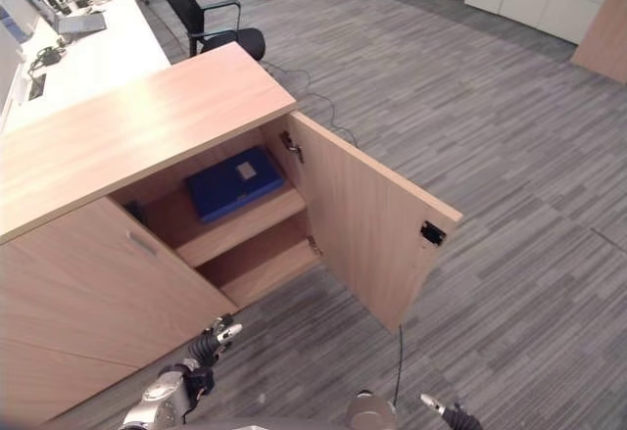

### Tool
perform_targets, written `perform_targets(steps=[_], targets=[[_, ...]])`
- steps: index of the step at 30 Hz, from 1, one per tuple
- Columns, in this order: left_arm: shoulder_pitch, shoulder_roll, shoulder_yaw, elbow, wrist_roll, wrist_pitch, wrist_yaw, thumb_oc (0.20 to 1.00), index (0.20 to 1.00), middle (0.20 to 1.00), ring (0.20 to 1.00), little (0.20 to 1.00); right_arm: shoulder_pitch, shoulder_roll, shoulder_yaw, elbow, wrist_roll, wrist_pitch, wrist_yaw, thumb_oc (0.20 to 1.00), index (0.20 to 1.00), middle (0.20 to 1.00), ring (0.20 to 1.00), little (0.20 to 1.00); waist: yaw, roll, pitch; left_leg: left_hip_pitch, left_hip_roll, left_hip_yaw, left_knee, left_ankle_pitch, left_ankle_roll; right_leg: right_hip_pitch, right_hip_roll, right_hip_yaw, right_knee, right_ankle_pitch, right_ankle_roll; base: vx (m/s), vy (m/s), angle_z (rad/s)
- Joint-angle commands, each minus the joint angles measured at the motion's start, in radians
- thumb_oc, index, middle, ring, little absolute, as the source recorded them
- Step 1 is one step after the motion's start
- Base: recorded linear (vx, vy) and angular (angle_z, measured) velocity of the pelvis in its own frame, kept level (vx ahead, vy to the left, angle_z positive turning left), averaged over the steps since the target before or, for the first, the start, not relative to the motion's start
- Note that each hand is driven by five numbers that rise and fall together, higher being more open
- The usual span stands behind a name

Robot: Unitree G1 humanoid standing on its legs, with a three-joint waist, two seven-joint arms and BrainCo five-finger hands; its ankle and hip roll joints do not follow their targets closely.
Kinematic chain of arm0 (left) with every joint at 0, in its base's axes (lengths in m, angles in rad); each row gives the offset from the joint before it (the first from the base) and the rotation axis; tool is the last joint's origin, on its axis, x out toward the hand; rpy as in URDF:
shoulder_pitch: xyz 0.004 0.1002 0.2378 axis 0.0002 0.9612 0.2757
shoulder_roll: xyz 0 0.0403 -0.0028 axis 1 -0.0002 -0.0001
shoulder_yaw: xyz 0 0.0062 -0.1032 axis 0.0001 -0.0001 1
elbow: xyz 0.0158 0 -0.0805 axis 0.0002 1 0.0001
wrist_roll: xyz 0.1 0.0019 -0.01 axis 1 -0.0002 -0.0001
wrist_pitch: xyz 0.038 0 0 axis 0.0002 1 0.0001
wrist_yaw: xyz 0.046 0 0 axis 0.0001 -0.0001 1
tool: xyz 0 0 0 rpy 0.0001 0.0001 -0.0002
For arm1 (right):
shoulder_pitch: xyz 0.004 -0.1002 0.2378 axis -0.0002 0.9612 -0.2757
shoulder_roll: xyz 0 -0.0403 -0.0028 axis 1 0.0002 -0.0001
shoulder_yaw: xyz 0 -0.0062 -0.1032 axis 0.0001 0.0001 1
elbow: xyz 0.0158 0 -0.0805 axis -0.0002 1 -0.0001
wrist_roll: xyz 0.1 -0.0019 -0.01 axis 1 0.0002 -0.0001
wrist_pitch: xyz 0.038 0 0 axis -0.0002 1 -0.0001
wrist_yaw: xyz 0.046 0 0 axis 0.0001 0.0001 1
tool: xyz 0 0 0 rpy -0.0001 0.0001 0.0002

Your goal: Put the empty folder in the office cabinet

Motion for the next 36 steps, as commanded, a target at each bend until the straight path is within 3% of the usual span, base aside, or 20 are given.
perform_targets(steps=[1,3,4,7,17,27,36], targets=[[-0.022,0.045,0.036,-0.037,0.04,-0.027,0.005,1.0,1.0,1.0,1.0,1.0,-0.061,0.012,0.021,0.041,0.043,-0.015,-0.009,1.0,1.0,1.0,1.0,1.0,0.022,-0.059,0.019,-0.024,-0.12,-0.101,0.071,-0.28,-0.067,0.146,-0.114,0.1,-0.262,0.111,0.16,0.09,-0.128,-0.28],[-0.029,0.038,0.034,0.007,0.044,-0.026,0.011,1.0,1.0,1.0,1.0,1.0,-0.08,0.008,0.022,0.042,0.058,-0.019,-0.016,1.0,1.0,1.0,1.0,1.0,0.051,-0.082,0.03,-0.079,-0.211,-0.183,0.065,-0.365,-0.05,0.157,-0.116,0.114,-0.267,0.11,0.162,0.1,-0.156,-0.51],[-0.03,0.039,0.035,0.025,0.045,-0.028,0.013,1.0,1.0,1.0,1.0,1.0,-0.098,0.009,0.028,0.04,0.064,-0.021,-0.02,1.0,1.0,1.0,1.0,1.0,0.058,-0.085,0.032,-0.085,-0.227,-0.2,0.053,-0.38,-0.049,0.154,-0.113,0.124,-0.266,0.111,0.164,0.05,-0.078,-0.41],[-0.012,0.049,0.034,0.09,0.104,-0.025,0.009,1.0,1.0,1.0,1.0,1.0,-0.112,0.019,0.043,0.029,0.052,-0.027,-0.013,1.0,1.0,1.0,1.0,1.0,0.06,-0.077,0.025,-0.034,-0.227,-0.195,0.013,-0.385,-0.04,0.17,-0.087,0.139,-0.26,0.105,0.155,0.11,-0.018,-0.41],[0.03,0.073,0.016,0.204,0.215,-0.02,0.003,1.0,1.0,1.0,1.0,1.0,-0.216,-0.021,0.03,-0.021,0.089,-0.043,-0.027,1.0,1.0,1.0,1.0,1.0,0.073,-0.071,-0.001,0.074,-0.237,-0.174,-0.122,-0.376,-0.034,0.193,-0.086,0.123,-0.247,0.107,0.164,0.05,0.023,-0.05],[0.059,0.114,-0.014,0.22,0.23,-0.022,-0.008,1.0,1.0,1.0,1.0,1.0,-0.489,-0.174,0.052,-0.006,0.131,-0.053,-0.056,1.0,1.0,1.0,1.0,1.0,0.125,-0.083,-0.025,0.097,-0.244,-0.189,-0.161,-0.382,-0.029,0.209,-0.095,0.099,-0.254,0.112,0.181,0.01,0.015,0.09],[0.074,0.129,-0.013,0.213,0.199,-0.022,-0.006,1.0,1.0,1.0,1.0,1.0,-0.658,-0.279,0.061,0.044,0.184,-0.057,-0.064,1.0,1.0,1.0,1.0,1.0,0.144,-0.088,-0.034,0.098,-0.249,-0.202,-0.167,-0.386,-0.027,0.218,-0.096,0.091,-0.259,0.112,0.186,0.0,0.003,0.02]])
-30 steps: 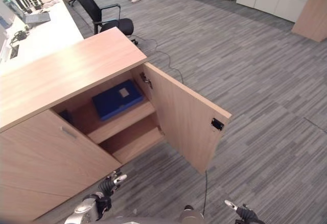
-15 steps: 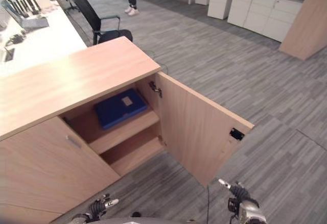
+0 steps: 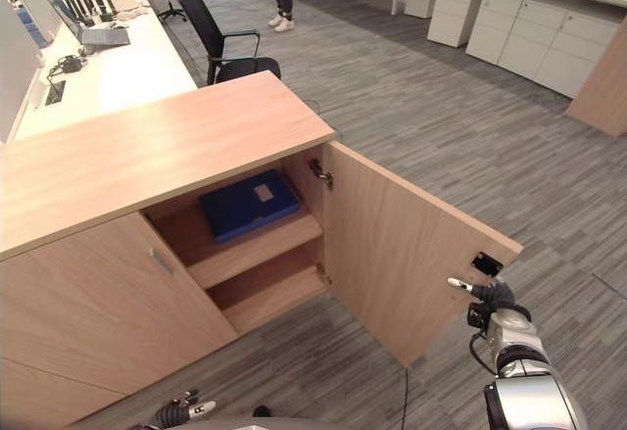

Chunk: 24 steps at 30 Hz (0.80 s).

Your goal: Put the empty folder in the office cabinet

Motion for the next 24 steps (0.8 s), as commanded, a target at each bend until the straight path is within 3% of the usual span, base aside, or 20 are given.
perform_targets(steps=[1,9,11,14,19,24], targets=[[-0.036,0.037,-0.006,-0.003,-0.011,-0.023,0.001,1.0,1.0,1.0,1.0,1.0,-0.209,-0.068,0.018,0.023,0.067,-0.081,-0.024,1.0,1.0,1.0,1.0,1.0,0.036,-0.06,0.024,0.082,0.038,-0.01,0.014,-0.078,-0.053,0.0,-0.077,0.0,0.018,-0.022,0.084,0.0,-0.005,0.03],[-0.03,0.027,-0.007,-0.001,-0.021,-0.021,0.01,1.0,1.0,1.0,1.0,1.0,-0.222,0.011,0.071,-0.026,0.07,-0.086,-0.012,1.0,1.0,1.0,1.0,1.0,0.04,-0.058,0.025,0.075,0.035,-0.018,0.013,-0.075,-0.052,-0.004,-0.077,-0.002,0.017,-0.02,0.083,-0.01,0.002,0.02],[-0.033,0.015,-0.004,-0.004,-0.02,-0.021,0.018,1.0,1.0,1.0,1.0,1.0,-0.159,0.111,0.114,-0.106,0.06,-0.093,-0.001,1.0,1.0,1.0,1.0,1.0,0.038,-0.054,0.03,0.072,0.035,-0.02,0.013,-0.073,-0.052,-0.005,-0.078,-0.004,0.019,-0.02,0.082,-0.03,0.012,-0.09],[-0.041,0.004,0.016,-0.001,-0.023,-0.023,0.031,1.0,1.0,1.0,1.0,1.0,-0.077,0.193,0.163,-0.215,0.028,-0.1,0.012,1.0,1.0,1.0,1.0,1.0,0.036,-0.053,0.036,0.069,0.035,-0.025,0.013,-0.071,-0.052,-0.007,-0.078,-0.005,0.019,-0.02,0.078,-0.02,0.0,-0.05],[-0.046,-0.014,0.064,0.009,-0.01,-0.027,0.045,1.0,1.0,1.0,1.0,1.0,0.128,0.284,0.299,-0.465,-0.1,-0.094,0.083,1.0,1.0,1.0,1.0,1.0,0.035,-0.057,0.045,0.056,0.039,-0.05,0.019,-0.066,-0.058,-0.007,-0.08,-0.018,0.016,-0.023,0.075,-0.03,-0.013,0.02],[-0.046,-0.021,0.077,0.027,0.012,-0.028,0.051,1.0,1.0,1.0,1.0,1.0,0.192,0.323,0.392,-0.566,-0.136,-0.089,0.136,1.0,1.0,1.0,1.0,1.0,0.055,-0.059,0.053,0.043,0.043,-0.077,0.025,-0.06,-0.063,-0.002,-0.081,-0.033,0.011,-0.027,0.072,-0.03,-0.022,0.17]])
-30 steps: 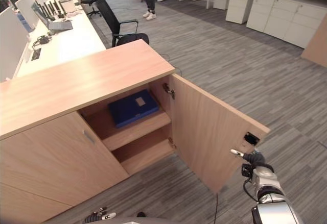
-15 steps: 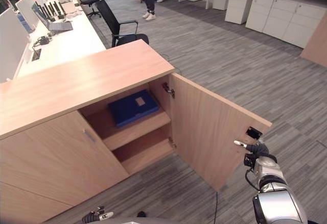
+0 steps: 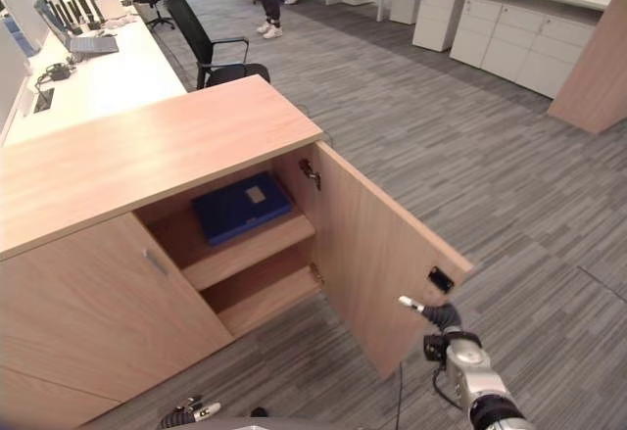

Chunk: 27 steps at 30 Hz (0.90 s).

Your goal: Put the empty folder in the office cabinet

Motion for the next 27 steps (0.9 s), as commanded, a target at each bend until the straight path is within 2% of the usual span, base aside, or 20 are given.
perform_targets(steps=[1,3,4,6,8,9,10,11,13,16,17,19,20,22,24,25,26,27], targets=[[-0.075,0.047,-0.003,0.01,0.025,-0.021,0.011,1.0,1.0,1.0,1.0,1.0,-0.204,0.201,0.146,-0.07,-0.092,-0.025,0.151,1.0,1.0,1.0,1.0,1.0,0.084,-0.056,0.058,0.074,0.031,-0.032,0.036,-0.054,-0.061,0.009,-0.107,-0.015,0.01,-0.03,0.073,-0.05,-0.035,0.3],[-0.073,0.052,0.003,0.01,0.024,-0.023,0.02,1.0,1.0,1.0,1.0,1.0,-0.217,0.223,0.205,-0.111,-0.097,-0.022,0.167,1.0,1.0,1.0,1.0,1.0,0.108,-0.061,0.066,0.053,0.043,-0.042,0.051,-0.048,-0.07,0.011,-0.104,-0.033,0.008,-0.032,0.07,-0.04,-0.038,0.34],[-0.073,0.052,0.003,0.01,0.024,-0.023,0.02,1.0,1.0,1.0,1.0,1.0,-0.218,0.224,0.206,-0.11,-0.097,-0.022,0.167,1.0,1.0,1.0,1.0,1.0,0.106,-0.061,0.066,0.051,0.043,-0.044,0.053,-0.049,-0.071,0.011,-0.104,-0.034,0.008,-0.032,0.07,-0.06,-0.03,0.34],[-0.094,0.064,-0.001,0.012,0.016,-0.023,0.031,1.0,1.0,1.0,1.0,1.0,-0.275,0.238,0.241,-0.127,-0.072,-0.03,0.157,1.0,1.0,1.0,1.0,1.0,0.144,-0.073,0.097,-0.025,0.05,-0.055,0.117,-0.033,-0.097,0.009,-0.108,-0.078,0.007,-0.034,0.067,-0.16,-0.044,0.51],[-0.098,0.066,0.0,0.01,0.01,-0.023,0.035,1.0,1.0,1.0,1.0,1.0,-0.293,0.243,0.25,-0.125,-0.064,-0.031,0.151,1.0,1.0,1.0,1.0,1.0,0.154,-0.08,0.107,-0.068,0.06,-0.045,0.169,-0.03,-0.105,0.01,-0.115,-0.102,0.007,-0.037,0.066,-0.12,-0.017,0.66],[-0.102,0.066,-0.003,0.005,0.0,-0.022,0.04,1.0,1.0,1.0,1.0,1.0,-0.312,0.249,0.252,-0.116,-0.052,-0.034,0.139,1.0,1.0,1.0,1.0,1.0,0.167,-0.086,0.118,-0.11,0.073,-0.012,0.222,-0.016,-0.104,0.016,-0.122,-0.13,0.007,-0.043,0.066,-0.09,0.032,0.79],[-0.106,0.061,-0.012,-0.001,0.001,-0.018,0.037,1.0,1.0,1.0,1.0,1.0,-0.328,0.252,0.245,-0.104,-0.044,-0.033,0.125,1.0,1.0,1.0,1.0,1.0,0.171,-0.086,0.12,-0.149,0.099,0.104,0.255,0.005,-0.089,0.027,-0.124,-0.166,0.007,-0.05,0.068,-0.08,0.053,0.48],[-0.099,0.062,-0.013,-0.002,0.007,-0.017,0.031,1.0,1.0,1.0,1.0,1.0,-0.336,0.251,0.24,-0.098,-0.043,-0.032,0.123,1.0,1.0,1.0,1.0,1.0,0.17,-0.083,0.109,-0.145,0.113,0.178,0.242,-0.004,-0.075,0.03,-0.121,-0.183,0.007,-0.051,0.074,-0.02,0.047,0.83],[-0.084,0.063,-0.012,-0.003,0.013,-0.014,0.026,1.0,1.0,1.0,1.0,1.0,-0.353,0.26,0.239,-0.089,-0.043,-0.026,0.121,1.0,1.0,1.0,1.0,1.0,0.181,-0.084,0.105,-0.132,0.113,0.196,0.237,-0.014,-0.074,0.042,-0.122,-0.182,0.007,-0.054,0.076,0.08,0.063,1.2],[-0.063,0.07,-0.018,0.006,0.031,-0.01,0.02,1.0,1.0,1.0,1.0,1.0,-0.377,0.267,0.204,-0.06,-0.032,-0.024,0.105,1.0,1.0,1.0,1.0,1.0,0.205,-0.095,0.093,-0.122,0.076,0.134,0.216,-0.043,-0.053,0.062,-0.137,-0.196,0.015,-0.044,0.077,0.12,0.117,0.65],[-0.071,0.08,-0.028,0.01,0.042,-0.005,0.013,1.0,1.0,1.0,1.0,1.0,-0.395,0.268,0.153,-0.032,-0.006,-0.027,0.081,1.0,1.0,1.0,1.0,1.0,0.224,-0.109,0.091,-0.136,0.052,0.124,0.217,-0.055,-0.033,0.059,-0.163,-0.221,0.064,-0.046,0.082,0.07,0.18,0.74],[-0.076,0.101,-0.028,0.001,0.046,-0.004,0.004,1.0,1.0,1.0,1.0,1.0,-0.435,0.259,0.102,0.005,0.011,-0.035,0.058,1.0,1.0,1.0,1.0,1.0,0.239,-0.112,0.093,-0.122,0.025,0.123,0.202,-0.081,0.001,0.002,-0.195,-0.226,0.202,-0.059,0.102,0.05,0.188,0.63],[-0.074,0.105,-0.028,-0.008,0.042,-0.005,0.002,1.0,1.0,1.0,1.0,1.0,-0.453,0.264,0.08,0.029,0.027,-0.038,0.05,1.0,1.0,1.0,1.0,1.0,0.24,-0.11,0.096,-0.109,0.015,0.126,0.197,-0.098,0.015,-0.039,-0.23,-0.217,0.288,-0.04,0.121,0.07,0.18,0.47],[-0.077,0.126,-0.035,-0.03,0.04,-0.009,0.0,1.0,1.0,1.0,1.0,1.0,-0.516,0.234,0.024,0.086,0.049,-0.035,0.028,1.0,1.0,1.0,1.0,1.0,0.237,-0.09,0.122,-0.088,-0.004,0.106,0.189,-0.107,0.039,-0.122,-0.283,-0.164,0.456,0.061,0.163,0.05,0.133,0.36],[-0.085,0.141,-0.05,-0.04,0.037,-0.013,-0.001,1.0,1.0,1.0,1.0,1.0,-0.55,0.194,-0.037,0.136,0.088,-0.039,0.011,1.0,1.0,1.0,1.0,1.0,0.227,-0.067,0.131,-0.064,-0.009,0.065,0.154,-0.099,0.041,-0.174,-0.261,-0.087,0.533,0.075,0.163,0.05,0.067,0.39],[-0.087,0.141,-0.05,-0.04,0.037,-0.013,-0.001,1.0,1.0,1.0,1.0,1.0,-0.551,0.193,-0.038,0.138,0.088,-0.04,0.012,1.0,1.0,1.0,1.0,1.0,0.228,-0.065,0.13,-0.066,-0.007,0.065,0.153,-0.096,0.042,-0.175,-0.258,-0.087,0.528,0.081,0.163,0.2,0.035,0.87],[-0.099,0.153,-0.065,-0.051,0.007,-0.019,-0.009,1.0,1.0,1.0,1.0,1.0,-0.586,0.12,-0.1,0.182,0.157,-0.05,-0.007,1.0,1.0,1.0,1.0,1.0,0.204,-0.058,0.133,-0.04,-0.033,-0.003,0.116,-0.094,0.036,-0.177,-0.221,-0.009,0.453,0.026,0.163,0.16,0.013,0.81],[-0.099,0.153,-0.065,-0.051,0.007,-0.019,-0.009,1.0,1.0,1.0,1.0,1.0,-0.586,0.12,-0.1,0.182,0.157,-0.05,-0.006,1.0,1.0,1.0,1.0,1.0,0.204,-0.058,0.133,-0.04,-0.032,-0.003,0.116,-0.094,0.036,-0.177,-0.22,-0.009,0.452,0.026,0.163,0.32,-0.065,0.83]])
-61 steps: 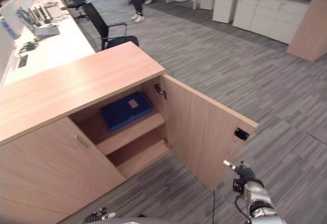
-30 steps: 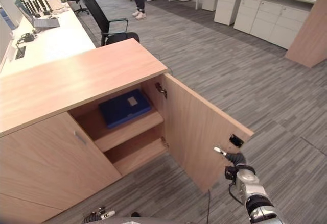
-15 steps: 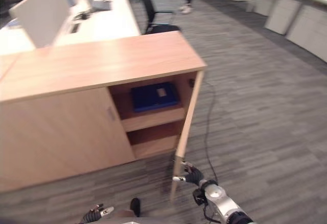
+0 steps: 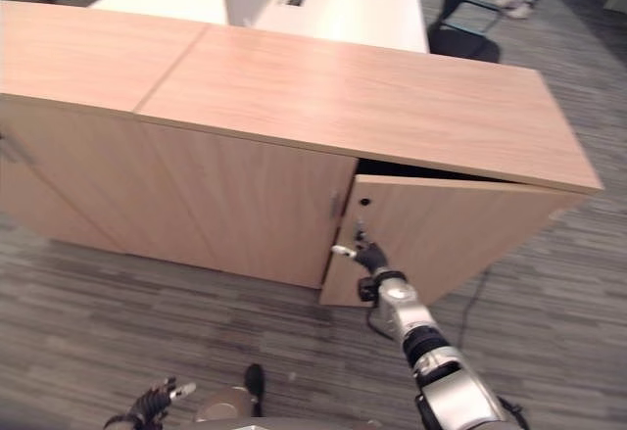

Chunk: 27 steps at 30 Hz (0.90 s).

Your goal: Put the empty folder in the office cabinet

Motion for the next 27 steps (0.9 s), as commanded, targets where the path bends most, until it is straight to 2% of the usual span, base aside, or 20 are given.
perform_targets(steps=[1,2,3,4,5,9,14,15,19,21,22,24,27], targets=[[-0.007,0.025,-0.058,-0.013,-0.02,-0.018,-0.014,1.0,1.0,1.0,1.0,1.0,-0.18,-0.105,-0.086,0.004,0.132,-0.085,-0.011,1.0,1.0,1.0,1.0,1.0,0.012,-0.004,0.022,0.046,0.027,-0.091,-0.016,-0.041,-0.075,0.089,0.1,0.036,-0.295,-0.024,-0.033,0.25,-0.156,0.68],[-0.016,0.037,-0.065,-0.005,-0.03,-0.018,-0.01,1.0,1.0,1.0,1.0,1.0,-0.214,-0.156,-0.108,0.048,0.161,-0.093,-0.017,1.0,1.0,1.0,1.0,1.0,0.002,-0.006,0.025,0.06,0.026,-0.119,-0.025,-0.053,-0.085,0.094,0.098,0.045,-0.376,-0.012,-0.033,0.24,-0.154,0.73],[-0.019,0.037,-0.065,-0.005,-0.03,-0.018,-0.01,1.0,1.0,1.0,1.0,1.0,-0.217,-0.157,-0.108,0.051,0.162,-0.094,-0.015,1.0,1.0,1.0,1.0,1.0,0.001,-0.004,0.026,0.057,0.026,-0.121,-0.025,-0.05,-0.084,0.095,0.099,0.042,-0.383,-0.005,-0.034,0.23,-0.142,0.96],[-0.019,0.045,-0.072,0.004,-0.021,-0.019,-0.022,1.0,1.0,1.0,1.0,1.0,-0.241,-0.218,-0.161,0.108,0.2,-0.1,-0.022,1.0,1.0,1.0,1.0,1.0,-0.005,-0.017,0.015,0.07,0.016,-0.155,-0.034,-0.064,-0.092,0.119,0.111,0.083,-0.444,-0.011,-0.03,0.17,-0.098,0.86],[-0.017,0.048,-0.069,0.01,-0.017,-0.018,-0.022,1.0,1.0,1.0,1.0,1.0,-0.254,-0.242,-0.187,0.143,0.219,-0.095,-0.027,1.0,1.0,1.0,1.0,1.0,-0.001,-0.026,0.004,0.069,0.01,-0.164,-0.039,-0.061,-0.093,0.13,0.112,0.081,-0.46,-0.001,-0.032,0.24,-0.153,1.25],[0.003,0.044,-0.07,0.026,-0.017,-0.01,-0.027,1.0,1.0,1.0,1.0,1.0,-0.33,-0.347,-0.223,0.268,0.254,-0.075,-0.029,1.0,1.0,1.0,1.0,1.0,0.014,-0.03,-0.024,0.079,0.015,-0.191,-0.058,-0.055,-0.107,0.185,0.124,0.018,-0.506,-0.001,-0.034,0.14,-0.118,0.65],[0.014,0.029,-0.083,0.021,-0.022,-0.005,-0.03,1.0,1.0,1.0,1.0,1.0,-0.357,-0.392,-0.204,0.297,0.225,-0.063,-0.026,1.0,1.0,1.0,1.0,1.0,0.009,-0.018,-0.024,0.083,0.027,-0.219,-0.075,-0.041,-0.125,0.212,0.145,-0.01,-0.53,-0.016,-0.044,0.06,-0.098,0.1],[0.017,0.017,-0.095,0.015,-0.02,-0.005,-0.03,1.0,1.0,1.0,1.0,1.0,-0.375,-0.406,-0.187,0.317,0.208,-0.061,-0.03,1.0,1.0,1.0,1.0,1.0,0.005,-0.01,-0.029,0.086,0.038,-0.228,-0.085,-0.035,-0.137,0.229,0.159,-0.022,-0.552,-0.021,-0.052,0.02,-0.178,0.16],[0.017,-0.014,-0.075,0.01,-0.042,-0.006,-0.01,1.0,1.0,1.0,1.0,1.0,-0.295,-0.309,-0.17,0.231,0.224,-0.088,-0.024,1.0,1.0,1.0,1.0,1.0,-0.017,0.005,-0.028,0.103,0.059,-0.218,-0.089,-0.032,-0.144,0.243,0.183,-0.005,-0.583,-0.026,-0.067,0.0,-0.069,0.13],[0.021,-0.03,-0.046,0.013,-0.052,-0.008,0.003,1.0,1.0,1.0,1.0,1.0,-0.161,-0.214,-0.175,0.116,0.21,-0.105,-0.024,1.0,1.0,1.0,1.0,1.0,-0.033,0.01,-0.027,0.115,0.068,-0.204,-0.091,-0.033,-0.146,0.243,0.189,0.007,-0.587,-0.028,-0.073,-0.01,-0.016,-0.11],[0.022,-0.029,-0.047,0.013,-0.052,-0.008,0.003,1.0,1.0,1.0,1.0,1.0,-0.159,-0.214,-0.176,0.114,0.209,-0.104,-0.025,1.0,1.0,1.0,1.0,1.0,-0.032,0.01,-0.028,0.115,0.069,-0.203,-0.091,-0.033,-0.146,0.243,0.189,0.008,-0.587,-0.028,-0.073,0.0,-0.011,-0.14],[0.026,-0.059,0.002,0.025,-0.042,-0.012,0.02,1.0,1.0,1.0,1.0,1.0,0.085,-0.1,-0.184,-0.039,0.151,-0.112,0.005,1.0,1.0,1.0,1.0,1.0,-0.06,0.016,-0.028,0.131,0.077,-0.184,-0.095,-0.034,-0.149,0.241,0.197,0.024,-0.591,-0.033,-0.078,-0.01,-0.023,-0.33],[0.036,-0.08,0.036,0.032,-0.014,-0.016,0.015,1.0,1.0,1.0,1.0,1.0,0.32,-0.026,-0.17,-0.136,0.054,-0.1,0.052,1.0,1.0,1.0,1.0,1.0,-0.095,0.019,-0.031,0.144,0.085,-0.164,-0.097,-0.036,-0.151,0.237,0.198,0.039,-0.59,-0.032,-0.08,-0.01,-0.025,-0.23]])
